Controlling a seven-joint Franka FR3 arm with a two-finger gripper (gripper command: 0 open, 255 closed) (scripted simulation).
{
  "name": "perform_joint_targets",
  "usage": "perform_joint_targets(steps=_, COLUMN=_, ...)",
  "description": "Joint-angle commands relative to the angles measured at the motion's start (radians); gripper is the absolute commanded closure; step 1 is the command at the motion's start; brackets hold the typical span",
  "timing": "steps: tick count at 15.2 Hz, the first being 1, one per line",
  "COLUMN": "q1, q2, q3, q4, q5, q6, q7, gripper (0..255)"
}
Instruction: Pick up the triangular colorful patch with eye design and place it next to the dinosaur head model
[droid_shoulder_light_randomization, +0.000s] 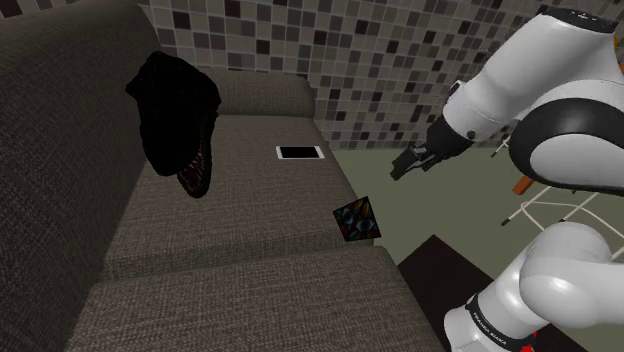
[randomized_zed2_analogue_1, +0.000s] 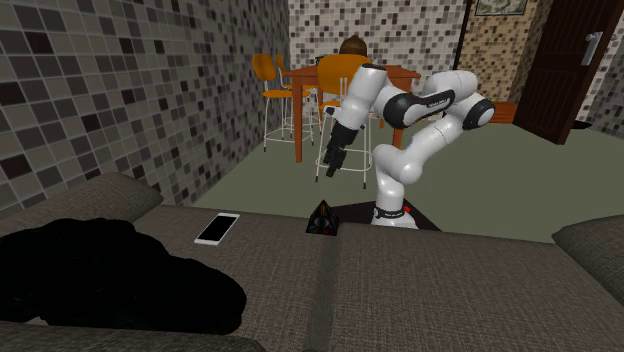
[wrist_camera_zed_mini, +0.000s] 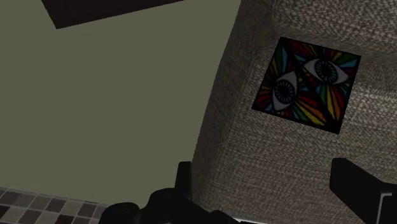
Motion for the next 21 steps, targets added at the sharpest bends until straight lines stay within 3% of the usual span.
perform_joint_targets(steps=1, q1=0.006, q2=-0.027, q3=0.083, q4=-0.059, q5=0.049, q6=0.089, q7=0.118, gripper=0)
perform_joint_targets(steps=7, q1=-0.024, q2=-0.001, q3=0.372, q4=-0.133, q5=0.169, q6=0.339, q7=0.455, gripper=0)
perform_joint_targets(steps=15, q1=-0.075, q2=0.100, q3=0.422, q4=-0.173, q5=0.182, q6=0.489, q7=0.455, gripper=0)
perform_joint_targets(steps=21, q1=-0.075, q2=0.100, q3=0.422, q4=-0.173, q5=0.181, q6=0.489, q7=0.455, gripper=0)
